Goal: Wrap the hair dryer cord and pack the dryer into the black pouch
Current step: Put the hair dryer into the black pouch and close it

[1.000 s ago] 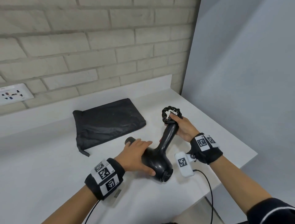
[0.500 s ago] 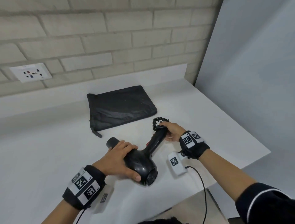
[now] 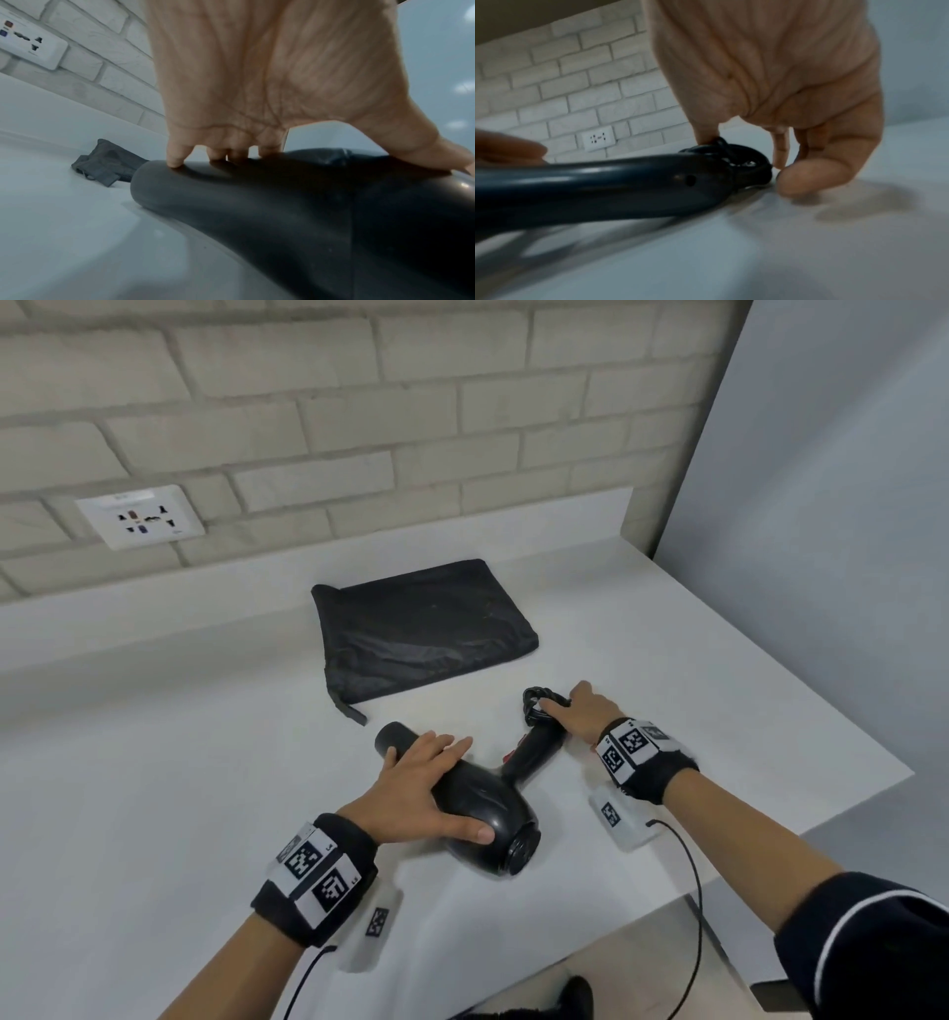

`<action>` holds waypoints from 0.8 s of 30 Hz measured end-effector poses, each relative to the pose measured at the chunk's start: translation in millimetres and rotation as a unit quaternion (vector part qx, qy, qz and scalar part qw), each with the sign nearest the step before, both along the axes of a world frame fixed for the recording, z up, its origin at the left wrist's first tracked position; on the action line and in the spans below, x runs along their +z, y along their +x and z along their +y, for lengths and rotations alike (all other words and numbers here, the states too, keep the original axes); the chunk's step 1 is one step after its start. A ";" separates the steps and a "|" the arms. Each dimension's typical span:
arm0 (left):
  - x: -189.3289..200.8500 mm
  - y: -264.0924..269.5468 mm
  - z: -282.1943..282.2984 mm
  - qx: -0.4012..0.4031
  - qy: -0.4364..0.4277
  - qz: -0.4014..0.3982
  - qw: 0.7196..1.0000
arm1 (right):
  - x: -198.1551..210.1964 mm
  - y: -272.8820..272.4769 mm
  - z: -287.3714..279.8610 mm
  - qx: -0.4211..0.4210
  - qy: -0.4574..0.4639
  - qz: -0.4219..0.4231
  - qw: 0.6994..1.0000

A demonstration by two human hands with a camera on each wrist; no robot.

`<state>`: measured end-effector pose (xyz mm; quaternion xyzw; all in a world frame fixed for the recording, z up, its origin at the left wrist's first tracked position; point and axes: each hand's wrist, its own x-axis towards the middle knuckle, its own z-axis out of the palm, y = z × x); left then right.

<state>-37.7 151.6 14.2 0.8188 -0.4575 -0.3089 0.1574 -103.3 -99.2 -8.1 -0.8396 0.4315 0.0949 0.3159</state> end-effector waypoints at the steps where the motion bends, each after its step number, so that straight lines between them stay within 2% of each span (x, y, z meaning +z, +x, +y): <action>1: -0.6 -0.5 0.5 0.002 -0.003 -0.003 1.000 | 2.2 1.1 -1.4 0.016 -0.002 0.011 1.000; 5: -1.3 -3.4 1.9 0.021 -0.029 0.006 0.999 | 17.5 8.9 -8.9 0.090 0.011 0.066 0.994; 9: 6.6 3.5 3.5 0.066 -0.065 0.104 0.990 | 35.0 25.6 -22.2 0.131 0.010 0.087 0.987; 12: 16.2 23.3 5.6 0.131 -0.139 0.181 0.965 | 44.9 44.4 -35.9 0.162 -0.059 0.051 0.984; 14: 22.9 43.7 8.8 0.190 -0.183 0.163 0.951 | 48.7 60.5 -43.3 0.184 -0.095 -0.012 0.978; 17: 30.6 79.8 17.3 0.269 -0.181 0.111 0.940 | 53.5 84.9 -43.9 0.233 -0.111 -0.061 0.964; 21: 24.1 127.6 28.1 0.349 -0.132 0.025 0.927 | 52.9 116.6 -28.3 0.326 -0.146 -0.055 0.933; 24: 16.3 146.0 23.4 0.351 -0.069 -0.035 0.933 | 47.2 136.4 -13.9 0.382 -0.155 -0.039 0.910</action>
